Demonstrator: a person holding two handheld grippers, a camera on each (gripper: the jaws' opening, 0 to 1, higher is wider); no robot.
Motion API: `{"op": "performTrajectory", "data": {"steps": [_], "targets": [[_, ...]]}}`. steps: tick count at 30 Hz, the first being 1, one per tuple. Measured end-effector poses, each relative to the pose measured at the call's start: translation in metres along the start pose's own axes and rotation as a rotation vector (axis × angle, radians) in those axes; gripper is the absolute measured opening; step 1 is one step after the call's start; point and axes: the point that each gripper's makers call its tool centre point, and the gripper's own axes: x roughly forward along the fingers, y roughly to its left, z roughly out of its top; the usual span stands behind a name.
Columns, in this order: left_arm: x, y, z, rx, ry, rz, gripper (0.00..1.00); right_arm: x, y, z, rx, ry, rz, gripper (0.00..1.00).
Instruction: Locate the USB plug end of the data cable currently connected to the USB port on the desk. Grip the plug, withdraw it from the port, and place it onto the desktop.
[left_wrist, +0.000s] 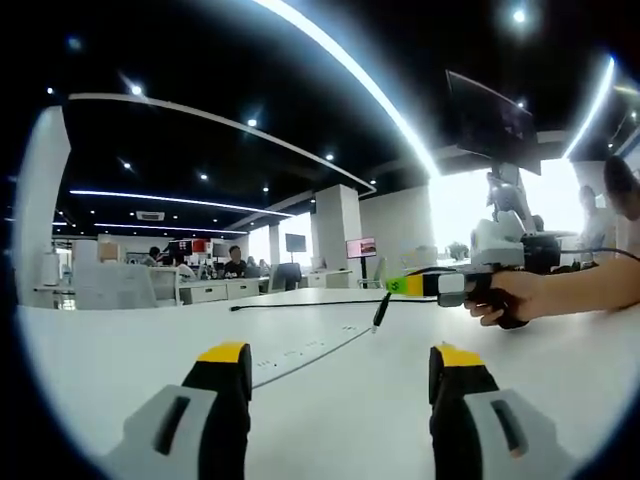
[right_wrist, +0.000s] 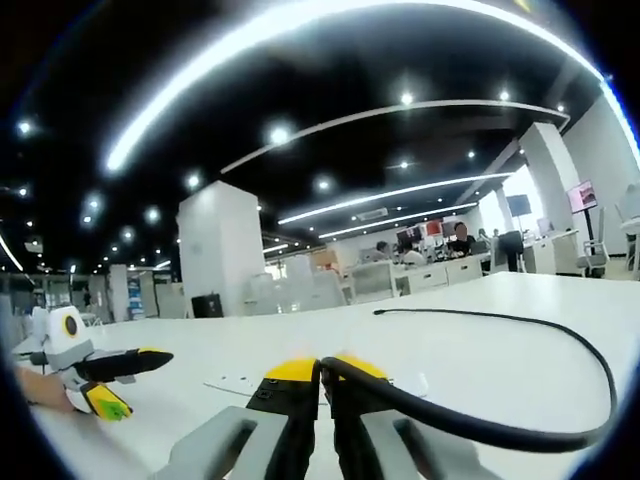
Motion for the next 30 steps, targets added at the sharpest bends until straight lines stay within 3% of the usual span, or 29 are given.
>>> {"op": "performTrajectory", "data": {"steps": [30], "targets": [[0.0, 0.0, 0.0, 0.004, 0.002, -0.002, 0.72, -0.003, 0.002, -0.014, -0.031, 0.059, -0.004, 0.06]]}}
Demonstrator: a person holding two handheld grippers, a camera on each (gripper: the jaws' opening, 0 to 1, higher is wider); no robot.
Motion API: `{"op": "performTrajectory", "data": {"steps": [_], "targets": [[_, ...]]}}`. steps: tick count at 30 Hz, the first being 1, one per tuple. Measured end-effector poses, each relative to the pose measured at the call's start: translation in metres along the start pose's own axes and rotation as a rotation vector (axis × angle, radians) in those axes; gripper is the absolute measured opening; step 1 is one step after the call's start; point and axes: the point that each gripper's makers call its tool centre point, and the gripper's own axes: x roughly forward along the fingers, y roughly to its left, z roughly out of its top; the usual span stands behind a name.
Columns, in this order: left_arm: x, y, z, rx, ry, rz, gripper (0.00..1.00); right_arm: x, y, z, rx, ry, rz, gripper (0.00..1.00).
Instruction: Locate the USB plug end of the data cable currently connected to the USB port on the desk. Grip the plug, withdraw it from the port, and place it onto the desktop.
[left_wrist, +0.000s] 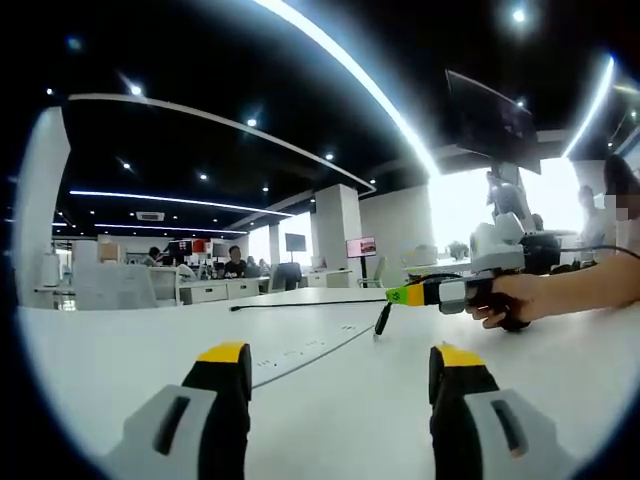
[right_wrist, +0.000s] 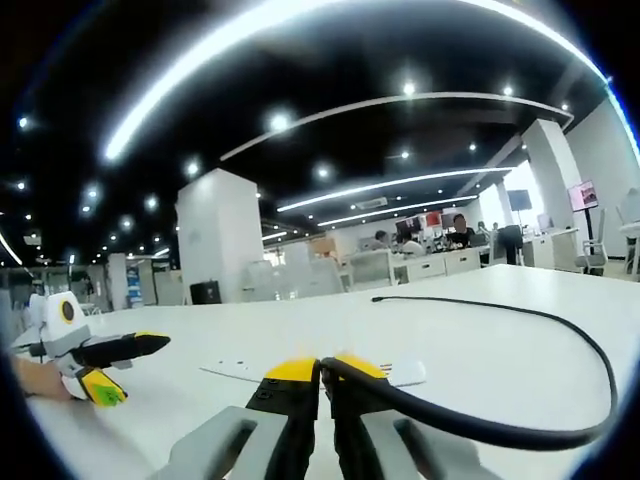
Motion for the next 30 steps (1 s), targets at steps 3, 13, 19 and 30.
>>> {"op": "performTrajectory", "data": {"steps": [3, 13, 19, 30], "targets": [[0.0, 0.0, 0.0, 0.0, 0.001, 0.0, 0.72, 0.0, 0.001, 0.0, -0.001, 0.001, 0.003, 0.07], [0.0, 0.001, 0.0, 0.001, 0.002, 0.001, 0.72, -0.002, 0.0, -0.003, -0.002, 0.008, -0.002, 0.07], [-0.001, 0.0, -0.001, 0.002, 0.003, 0.0, 0.72, -0.003, 0.001, -0.002, 0.054, -0.004, 0.005, 0.18], [-0.001, -0.001, -0.001, 0.004, 0.005, 0.001, 0.72, -0.006, 0.007, -0.019, -0.144, 0.101, 0.013, 0.44]]}}
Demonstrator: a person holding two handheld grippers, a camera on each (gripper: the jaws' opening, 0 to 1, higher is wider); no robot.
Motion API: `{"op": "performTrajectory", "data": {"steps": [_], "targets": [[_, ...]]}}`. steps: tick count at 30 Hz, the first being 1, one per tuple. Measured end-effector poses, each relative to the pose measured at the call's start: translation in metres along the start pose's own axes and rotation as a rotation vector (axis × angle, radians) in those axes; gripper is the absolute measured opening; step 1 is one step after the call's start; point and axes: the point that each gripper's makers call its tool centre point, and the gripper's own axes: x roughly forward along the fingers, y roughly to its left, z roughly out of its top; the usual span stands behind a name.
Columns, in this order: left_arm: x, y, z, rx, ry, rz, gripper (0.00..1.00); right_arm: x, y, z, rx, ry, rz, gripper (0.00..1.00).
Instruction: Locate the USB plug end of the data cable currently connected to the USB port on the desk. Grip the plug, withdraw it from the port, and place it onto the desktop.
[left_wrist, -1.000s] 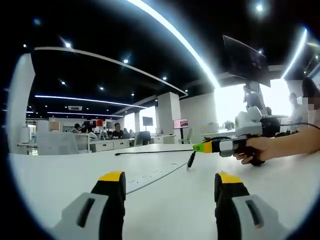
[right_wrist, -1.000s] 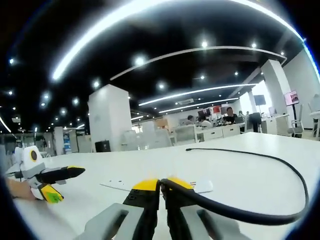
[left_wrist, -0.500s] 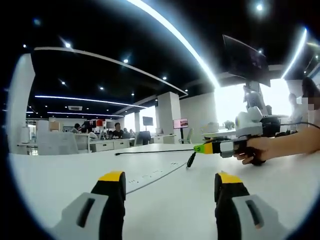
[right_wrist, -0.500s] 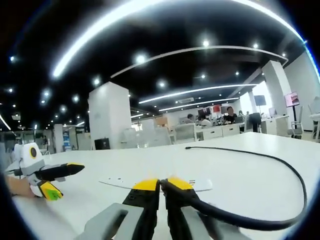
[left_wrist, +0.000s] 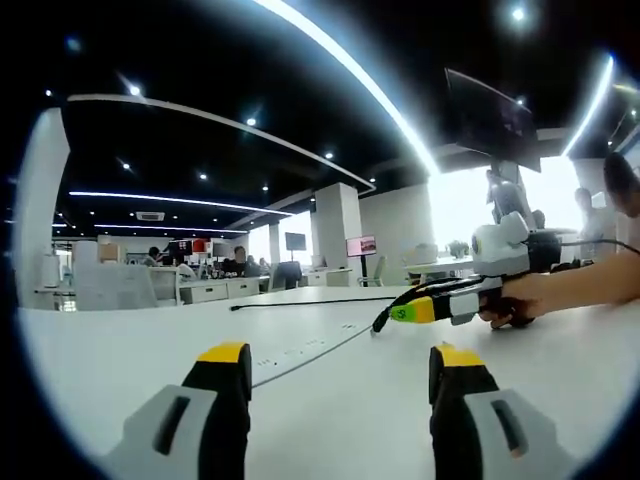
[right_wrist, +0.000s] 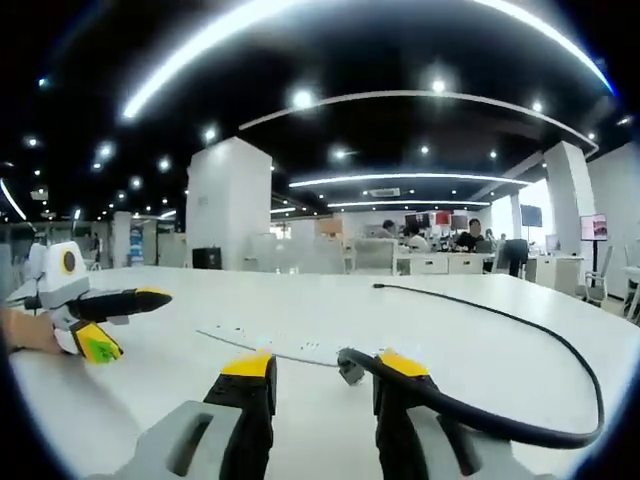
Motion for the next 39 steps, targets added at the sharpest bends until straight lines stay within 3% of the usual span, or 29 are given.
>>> {"op": "performTrajectory", "data": {"steps": [3, 10, 17, 22, 27, 33, 35, 39], "targets": [[0.0, 0.0, 0.0, 0.0, 0.0, 0.0, 0.72, -0.001, 0.0, -0.003, -0.004, 0.021, -0.006, 0.51], [0.0, -0.001, 0.0, 0.004, 0.002, -0.001, 0.72, -0.007, 0.001, -0.005, 0.016, 0.047, -0.001, 0.54], [0.0, -0.001, -0.001, 0.009, 0.006, -0.001, 0.72, -0.017, 0.01, -0.006, 0.096, 0.044, 0.039, 0.53], [0.0, -0.001, -0.001, 0.012, 0.009, -0.001, 0.72, -0.023, 0.021, -0.009, 0.096, 0.051, 0.07, 0.53], [0.0, -0.002, -0.002, 0.015, 0.011, 0.0, 0.72, -0.029, 0.036, -0.004, 0.172, 0.035, 0.12, 0.52], [0.0, -0.001, -0.002, 0.015, 0.011, 0.001, 0.72, -0.034, 0.042, -0.002, 0.115, 0.032, 0.127, 0.5], [0.001, -0.001, -0.002, 0.015, 0.012, 0.001, 0.72, -0.035, 0.038, -0.002, 0.05, 0.037, 0.106, 0.5], [0.001, 0.0, -0.002, 0.014, 0.012, 0.002, 0.72, -0.037, 0.031, -0.002, 0.028, 0.034, 0.083, 0.5]]}}
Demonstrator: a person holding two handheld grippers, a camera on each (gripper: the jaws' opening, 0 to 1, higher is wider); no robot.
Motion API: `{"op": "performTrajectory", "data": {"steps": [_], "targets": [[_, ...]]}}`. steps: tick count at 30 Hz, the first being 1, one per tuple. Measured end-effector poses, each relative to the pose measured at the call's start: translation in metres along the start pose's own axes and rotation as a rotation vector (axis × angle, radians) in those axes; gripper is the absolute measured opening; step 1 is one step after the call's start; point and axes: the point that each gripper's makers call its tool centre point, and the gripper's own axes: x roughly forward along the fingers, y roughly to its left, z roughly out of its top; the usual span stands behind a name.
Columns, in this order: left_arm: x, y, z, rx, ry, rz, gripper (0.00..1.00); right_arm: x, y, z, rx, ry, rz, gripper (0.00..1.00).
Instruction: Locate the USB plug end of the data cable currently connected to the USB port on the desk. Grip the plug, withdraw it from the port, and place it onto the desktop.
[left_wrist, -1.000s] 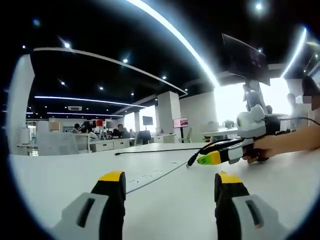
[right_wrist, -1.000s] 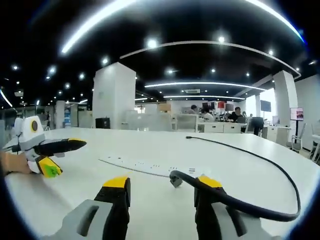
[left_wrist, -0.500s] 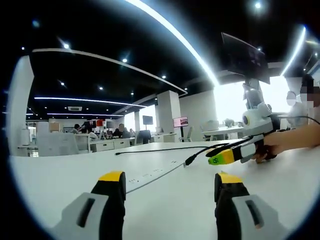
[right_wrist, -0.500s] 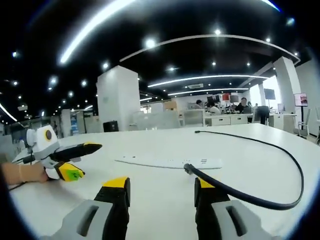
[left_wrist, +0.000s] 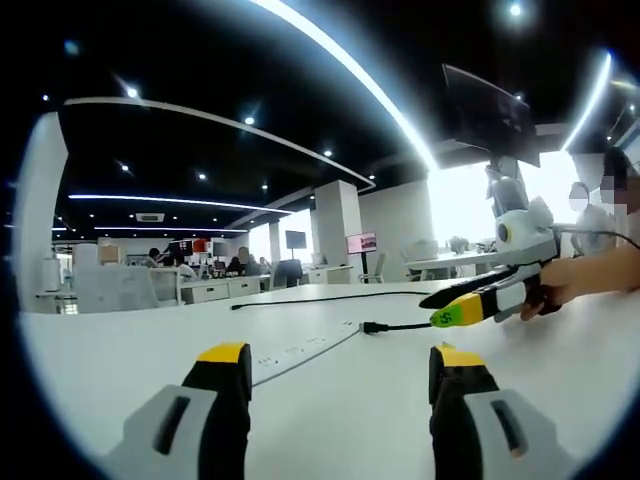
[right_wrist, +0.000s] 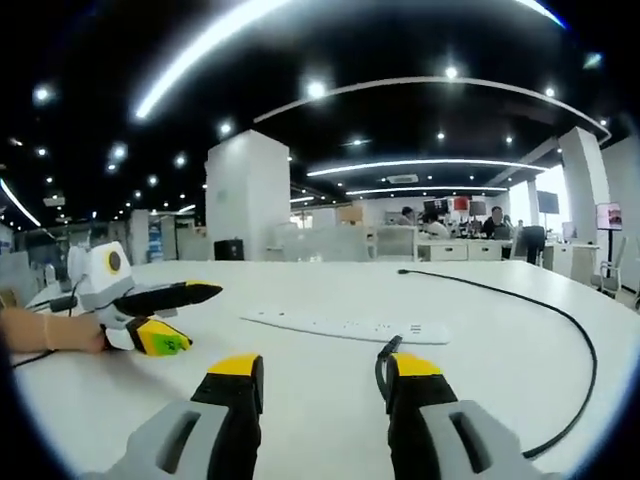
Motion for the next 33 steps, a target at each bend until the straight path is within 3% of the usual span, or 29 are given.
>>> {"op": "performTrajectory", "data": {"steps": [11, 16, 20, 22, 28, 33], "targets": [[0.002, 0.007, -0.001, -0.005, 0.004, 0.019, 0.72, -0.008, -0.044, -0.003, 0.021, -0.005, -0.151, 0.53], [0.005, 0.013, -0.002, 0.007, 0.015, 0.041, 0.72, -0.01, -0.055, 0.002, 0.024, -0.015, -0.201, 0.55], [0.005, 0.021, -0.002, 0.037, 0.026, 0.091, 0.73, -0.015, -0.054, 0.011, -0.003, -0.033, -0.217, 0.54], [0.001, 0.027, 0.002, -0.001, 0.013, 0.137, 0.73, -0.019, -0.052, 0.019, -0.006, -0.056, -0.221, 0.54], [-0.016, 0.035, 0.018, -0.058, -0.028, 0.252, 0.73, -0.033, -0.045, 0.037, -0.056, -0.083, -0.251, 0.6], [-0.029, 0.03, 0.039, -0.018, -0.022, 0.288, 0.73, -0.049, -0.031, 0.059, -0.075, -0.138, -0.268, 0.6]]}}
